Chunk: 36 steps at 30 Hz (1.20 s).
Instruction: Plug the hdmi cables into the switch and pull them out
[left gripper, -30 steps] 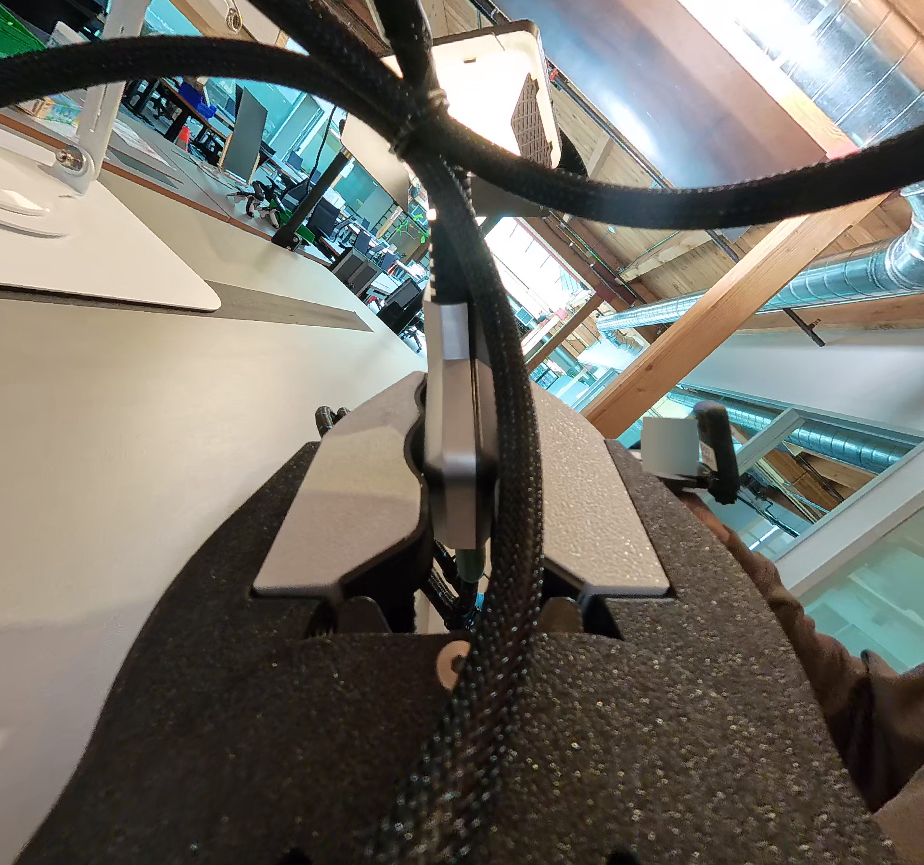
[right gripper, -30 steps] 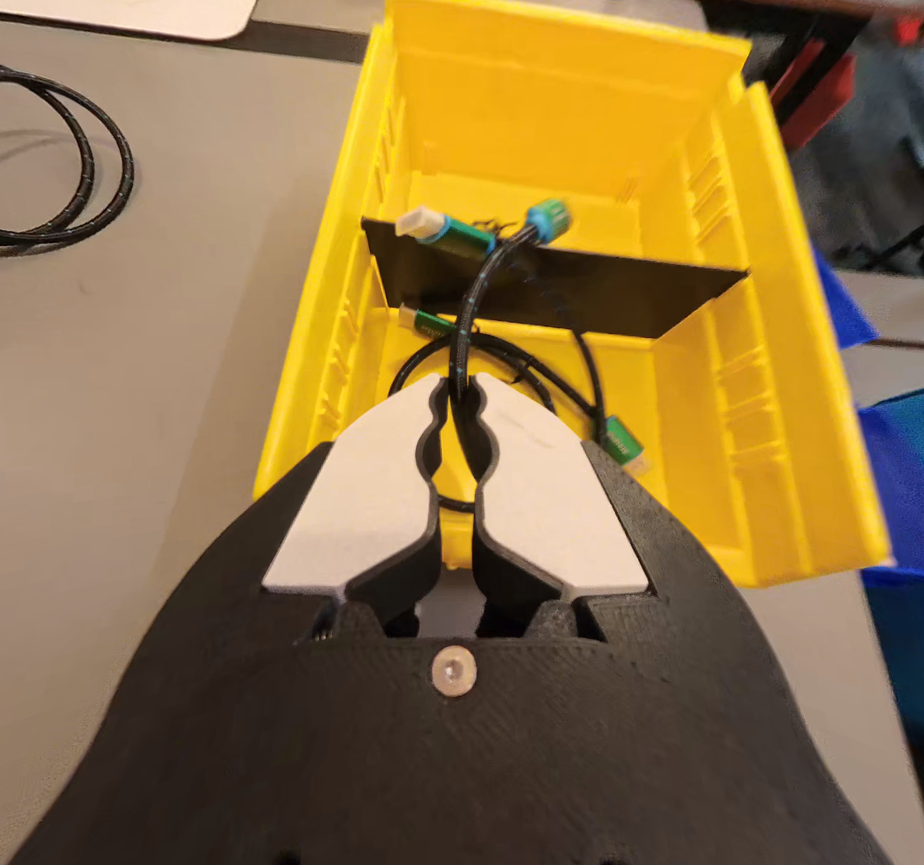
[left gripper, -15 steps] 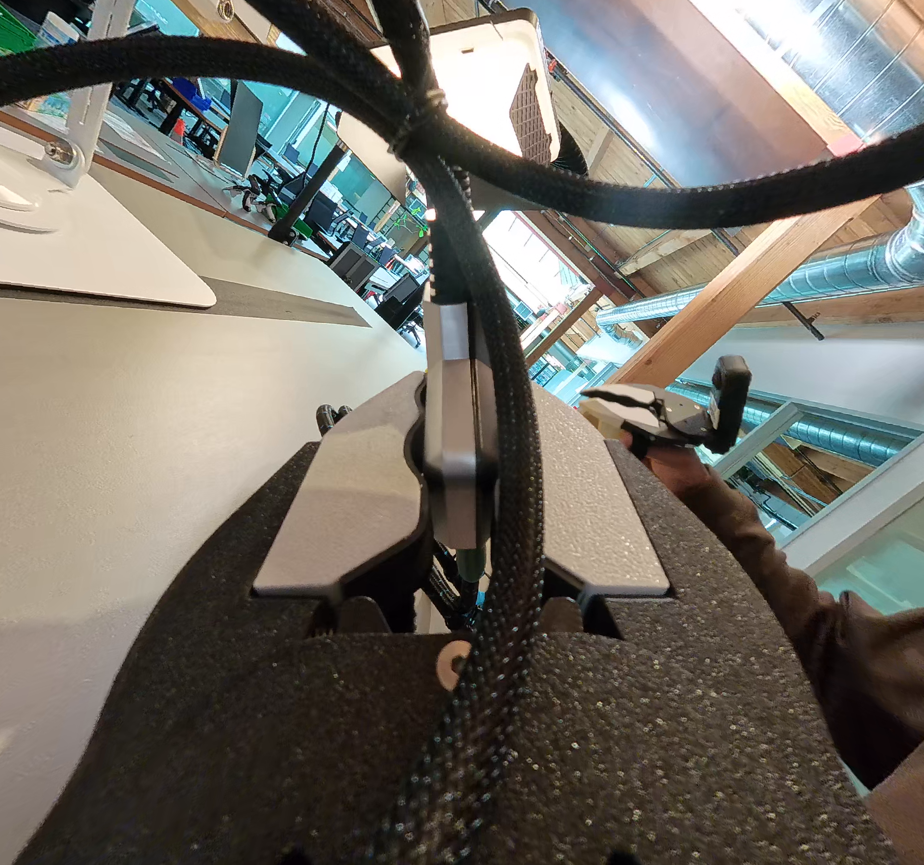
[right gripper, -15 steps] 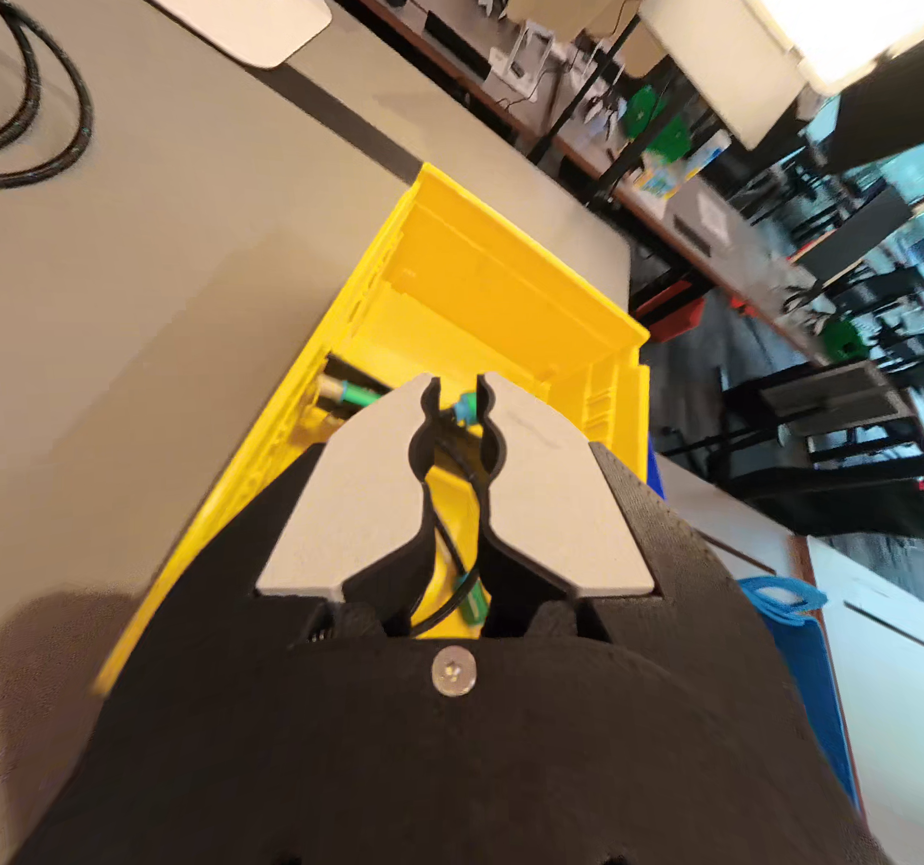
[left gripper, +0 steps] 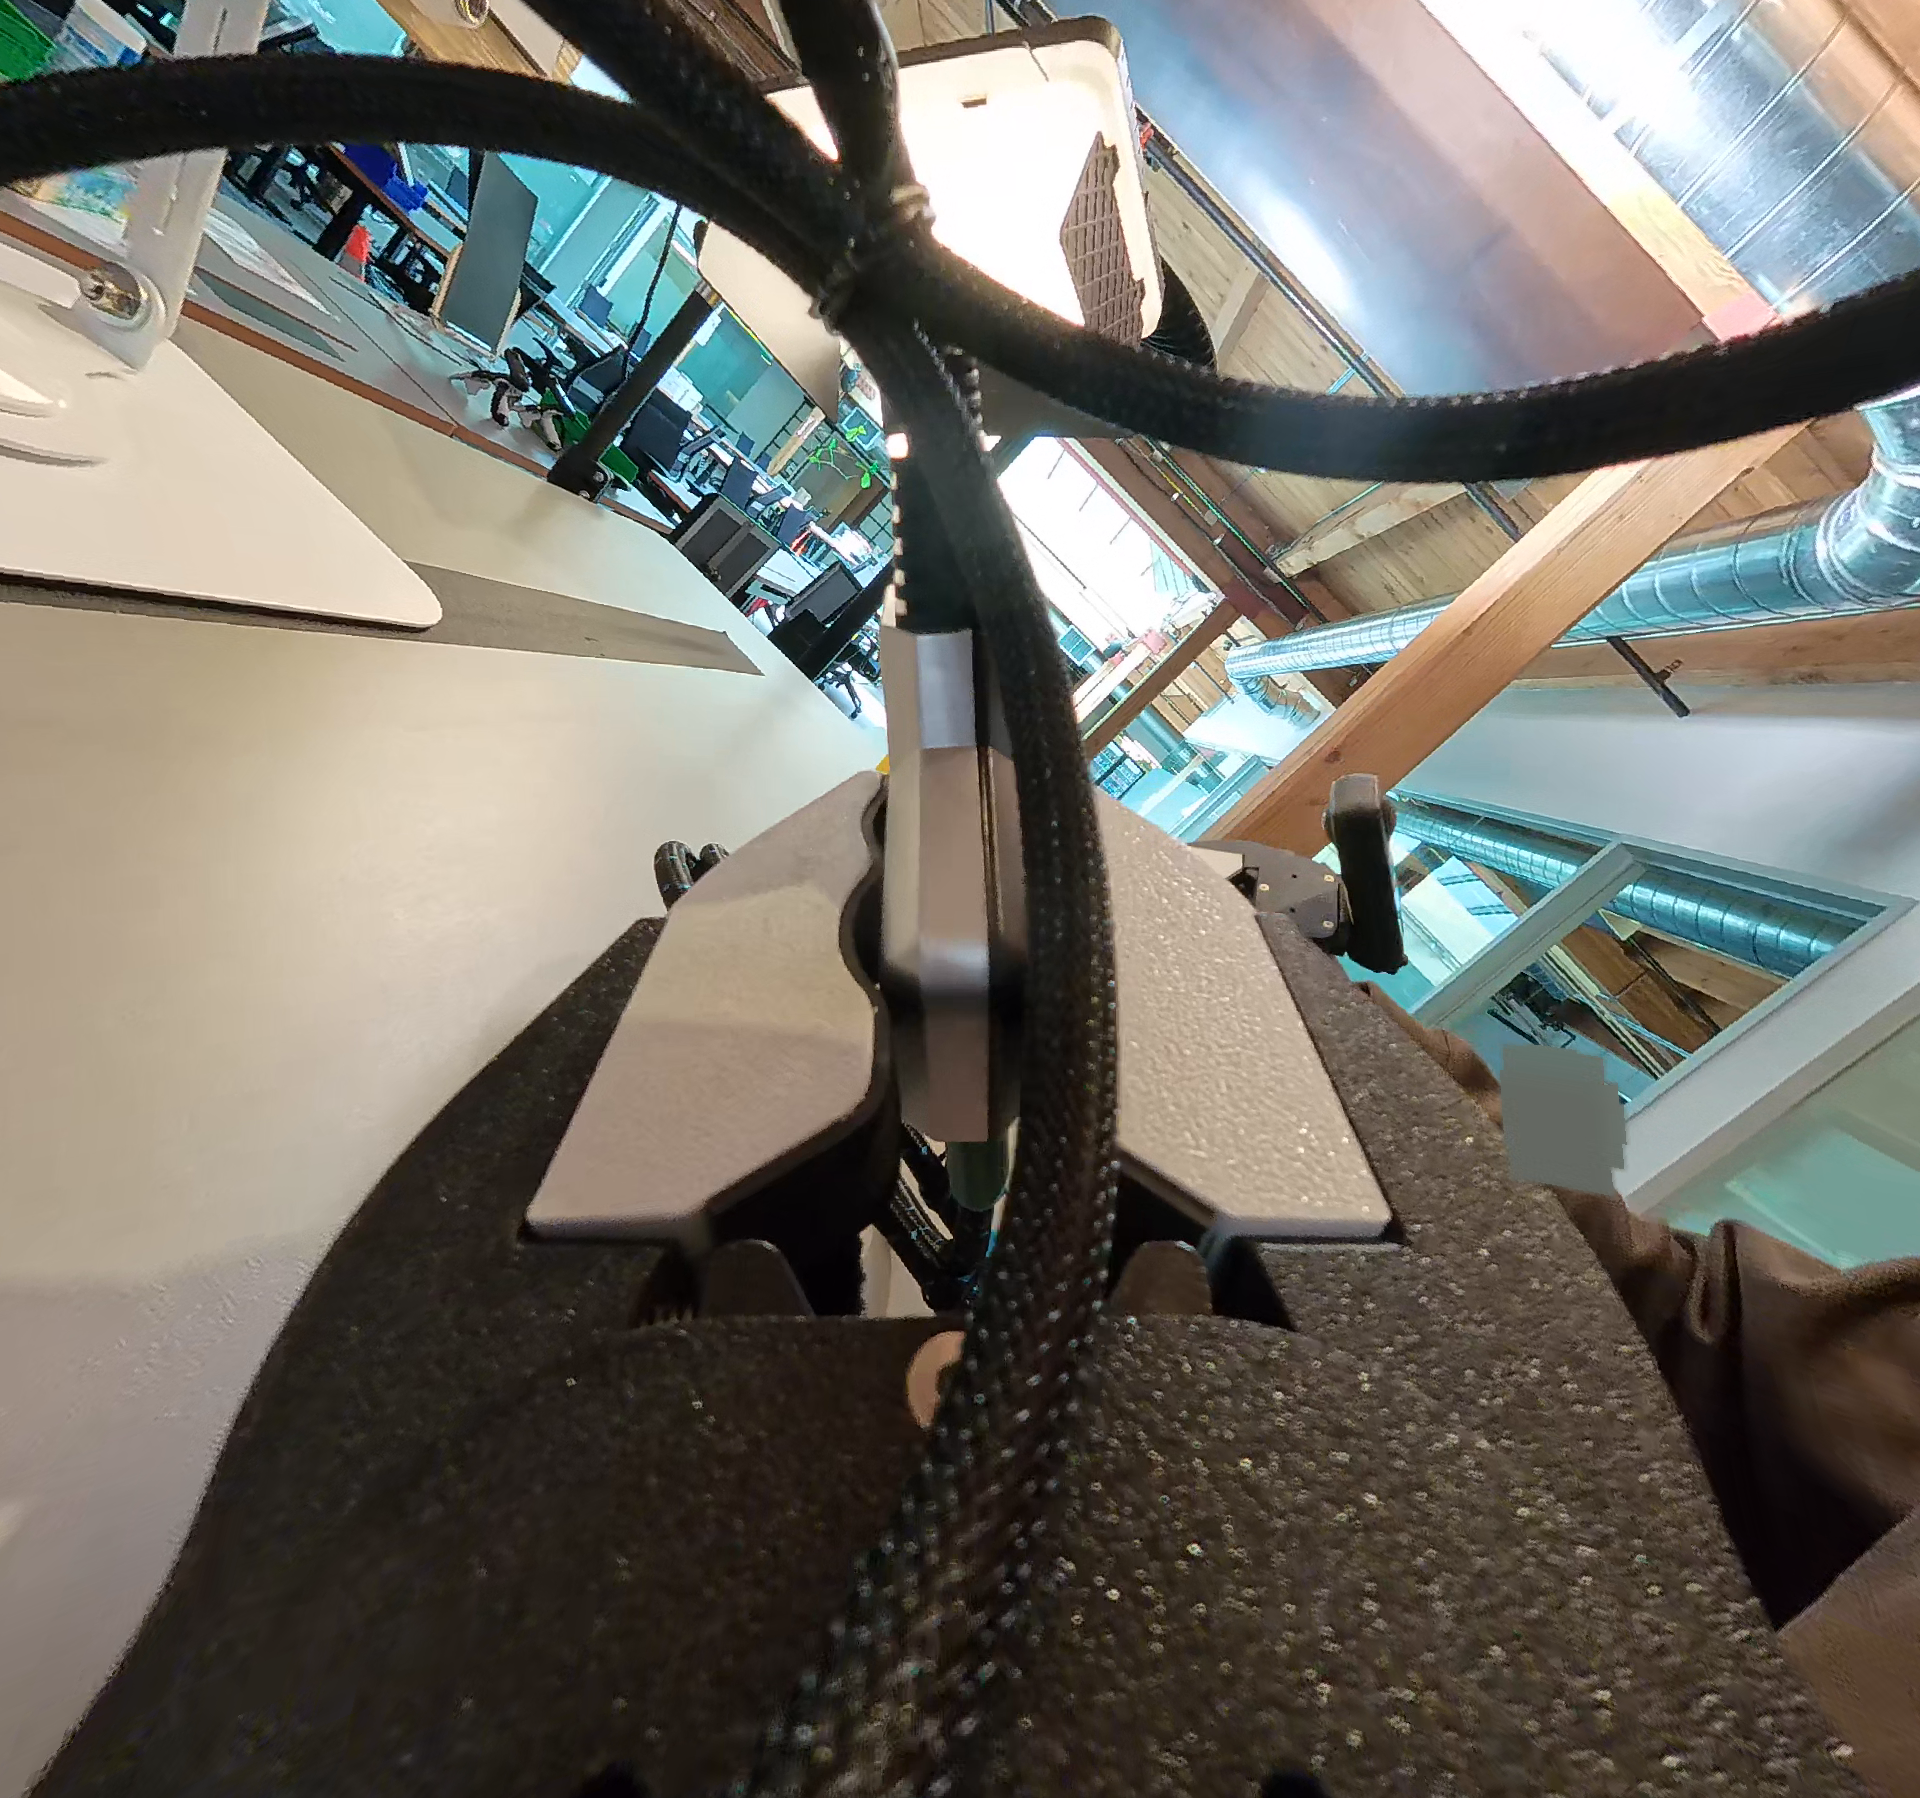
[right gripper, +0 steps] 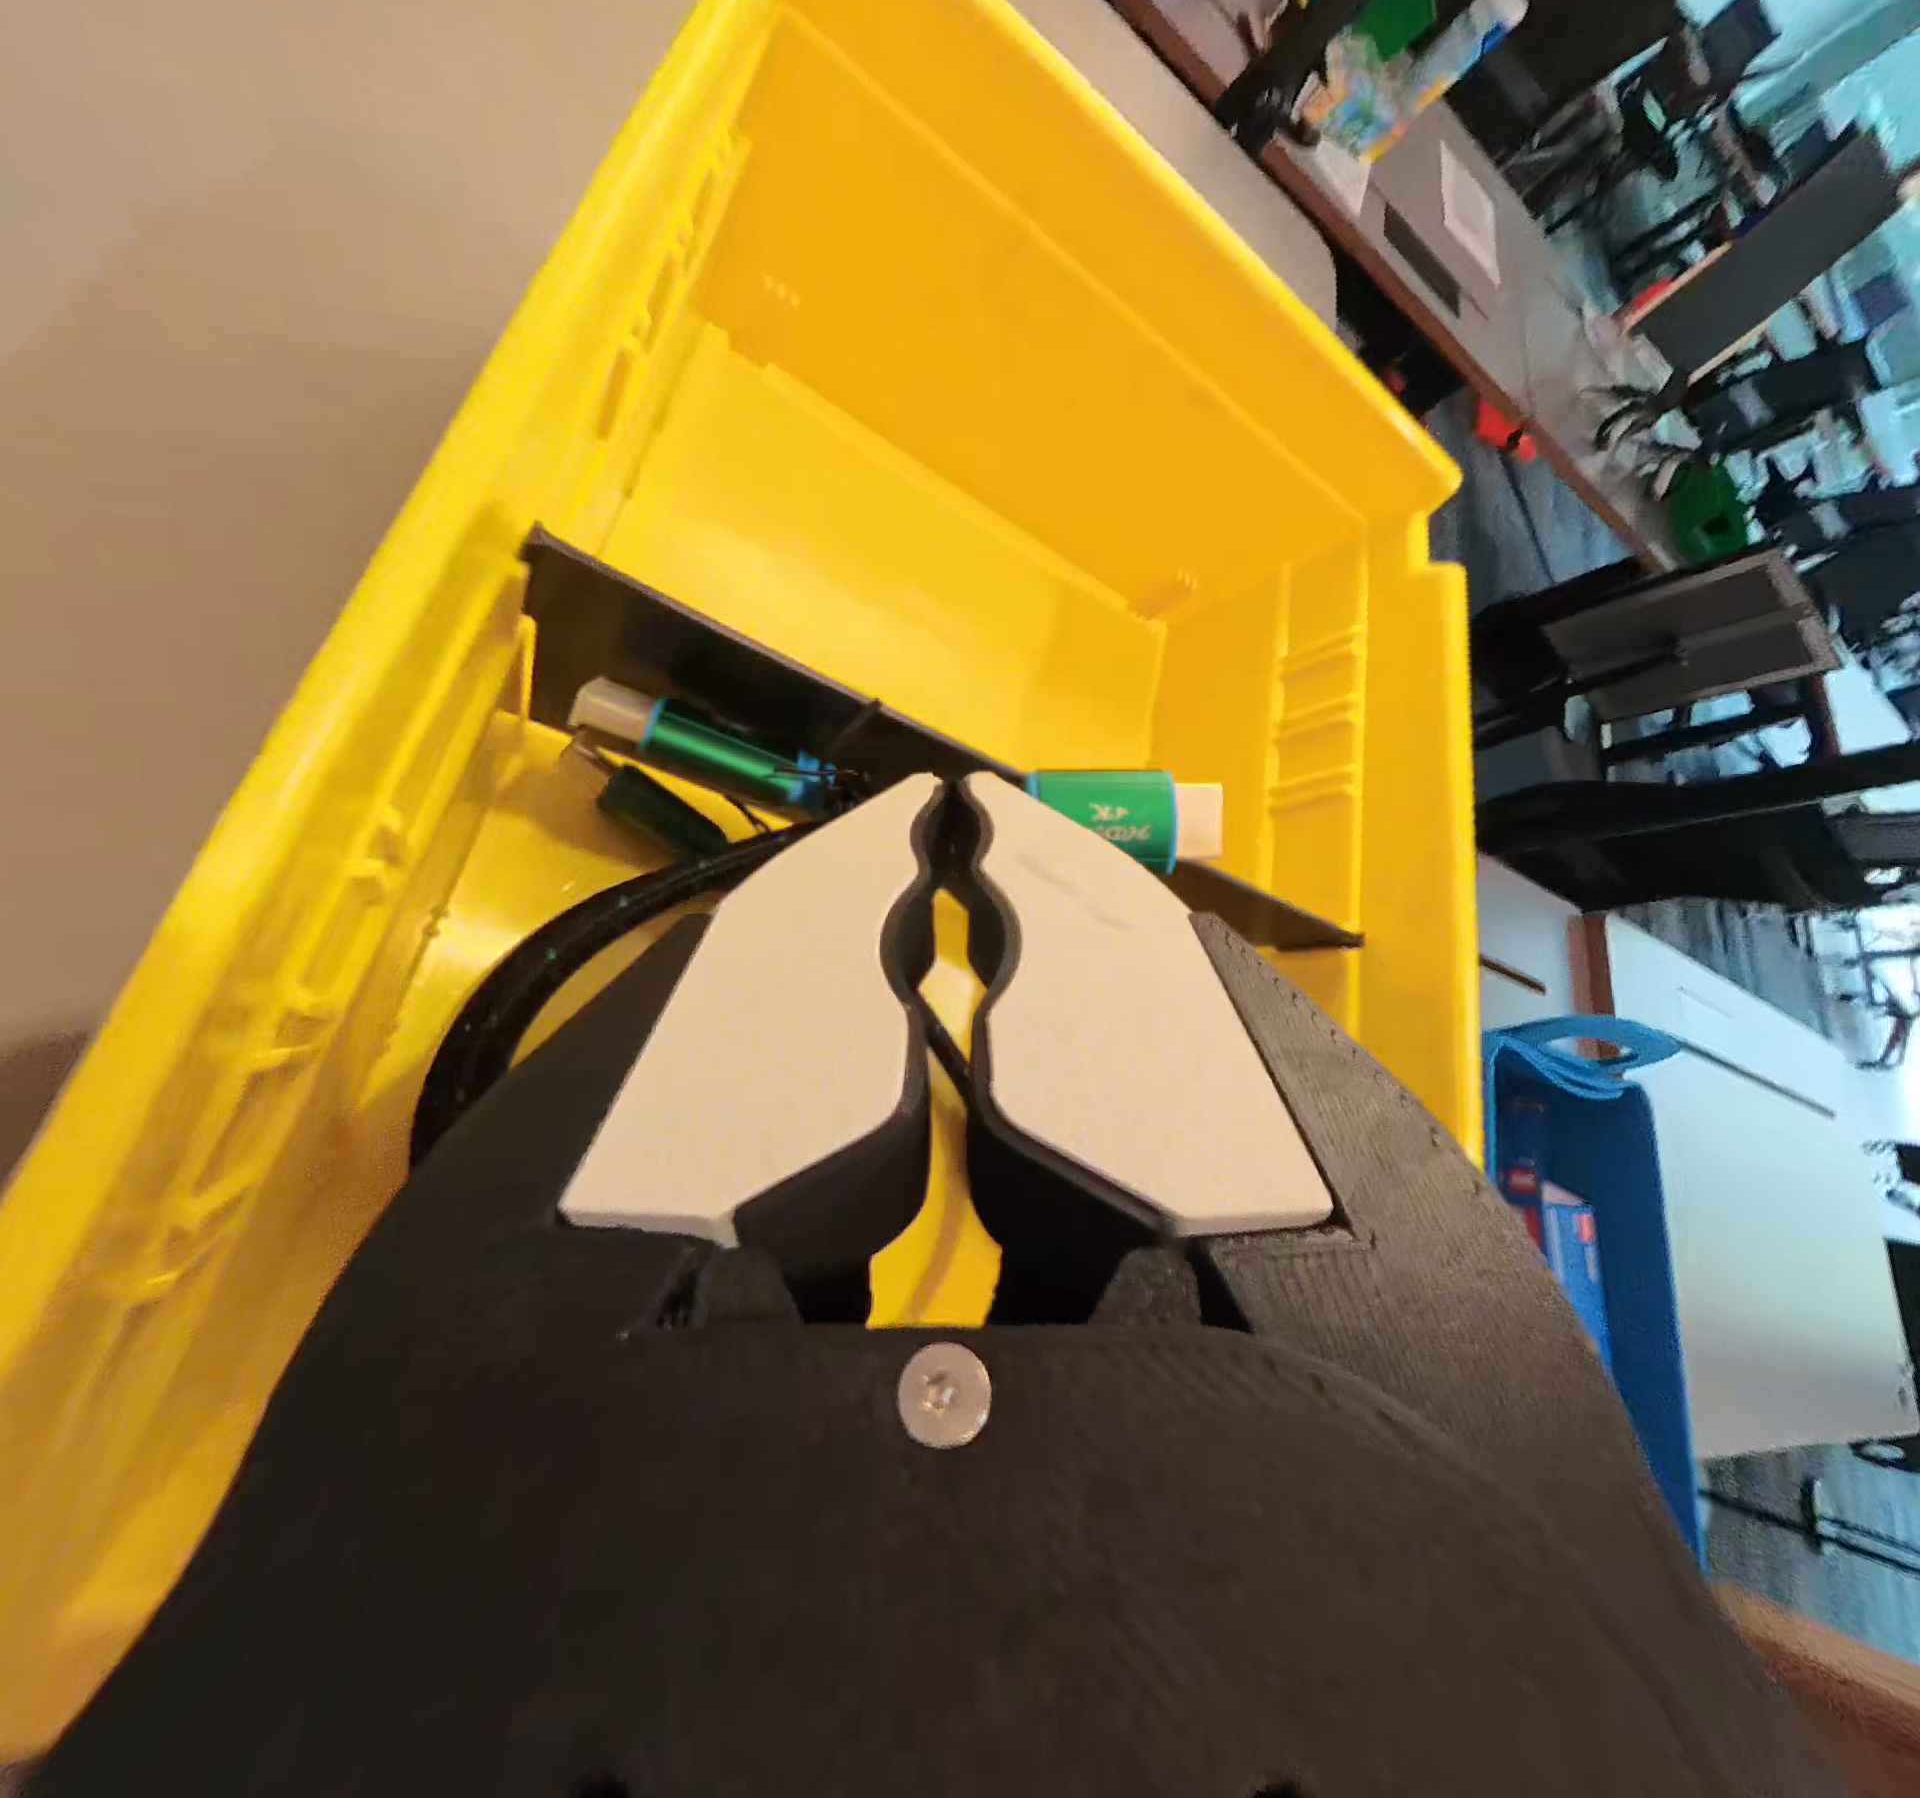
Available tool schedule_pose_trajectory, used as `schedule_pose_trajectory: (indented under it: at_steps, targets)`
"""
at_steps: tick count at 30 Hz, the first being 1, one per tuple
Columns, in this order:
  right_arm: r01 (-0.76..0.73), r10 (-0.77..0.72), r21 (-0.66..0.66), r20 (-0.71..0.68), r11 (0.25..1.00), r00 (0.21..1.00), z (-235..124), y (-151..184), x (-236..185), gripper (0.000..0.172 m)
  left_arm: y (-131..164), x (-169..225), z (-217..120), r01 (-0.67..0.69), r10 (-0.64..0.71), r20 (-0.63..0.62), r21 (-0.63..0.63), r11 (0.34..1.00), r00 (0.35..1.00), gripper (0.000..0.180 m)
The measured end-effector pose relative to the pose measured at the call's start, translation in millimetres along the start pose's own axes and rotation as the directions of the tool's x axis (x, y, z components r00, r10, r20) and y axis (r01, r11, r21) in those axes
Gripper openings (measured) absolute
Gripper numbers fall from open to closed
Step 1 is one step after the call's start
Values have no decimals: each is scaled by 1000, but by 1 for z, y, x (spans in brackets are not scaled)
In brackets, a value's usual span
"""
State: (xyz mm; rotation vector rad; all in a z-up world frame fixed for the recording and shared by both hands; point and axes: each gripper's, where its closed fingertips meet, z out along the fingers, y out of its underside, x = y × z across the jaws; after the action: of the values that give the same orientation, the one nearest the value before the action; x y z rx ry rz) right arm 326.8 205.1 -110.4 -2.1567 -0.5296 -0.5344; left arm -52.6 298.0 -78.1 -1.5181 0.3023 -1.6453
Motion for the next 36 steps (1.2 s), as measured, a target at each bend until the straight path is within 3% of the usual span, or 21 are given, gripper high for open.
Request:
schedule_pose_trajectory:
  at_steps: [3, 6, 7, 8, 9, 15, 20, 24, 26, 27, 30, 31, 33, 36]
  targets:
    - [-82, 83, -53, 22, 995, 996, 3, 16, -6, 0, 0, 0, 0, 3, -3, 0, 0, 1000, 1000, 25]
    - [-51, 73, -255, 76, 966, 994, 13, 56, -22, 9, 0, -1, 1, 3, -3, 0, -3, 1000, 1000, 18]
    - [-28, 50, -287, 68, 958, 996, 14, 62, -22, 9, 0, -1, 1, 3, -3, -1, -5, 1000, 1000, 24]
    - [-26, 43, -269, 58, 963, 997, 13, 59, -20, 8, 1, -1, 2, 3, -3, -2, -7, 1000, 1000, 18]
    - [-44, 61, -247, 60, 968, 996, 11, 54, -19, 8, 1, -1, 2, 2, -2, -1, -8, 1000, 1000, 24]
    - [-144, 146, -156, 3, 977, 989, -27, 32, 0, 10, 0, 0, 1, 1, -1, -3, -1, 1000, 1000, 25]
    - [-159, 158, 60, 33, 985, 987, -74, -32, -18, 11, -1, 0, 1, -5, 5, 0, 2, 1000, 1000, 25]
    - [-150, 80, 278, 248, 949, 966, -94, -110, -106, 11, -3, 1, -2, -11, 11, 0, 7, 1000, 1000, 26]
    - [-153, 15, 347, 370, 925, 929, -84, -137, -162, 12, -4, 1, -4, -11, 11, -3, 11, 1000, 1000, 26]
    - [-166, -9, 370, 427, 914, 904, -76, -148, -189, 14, -5, 1, -4, -12, 12, -5, 11, 1000, 1000, 18]
    - [-294, -20, 415, 604, 861, 796, -52, -186, -252, 17, -5, 2, -7, -17, 17, -9, 2, 1000, 1000, 18]
    - [-351, -10, 422, 652, 836, 758, -45, -200, -265, 19, -6, 2, -8, -20, 20, -11, 0, 1000, 1000, 27]
    - [-433, 6, 409, 721, 803, 693, -32, -223, -283, 22, -7, 2, -11, -28, 28, -13, -3, 1000, 1000, 28]
    - [-461, -21, 370, 798, 806, 602, -22, -243, -308, 28, -11, 1, -14, -42, 42, -10, 0, 999, 999, 18]
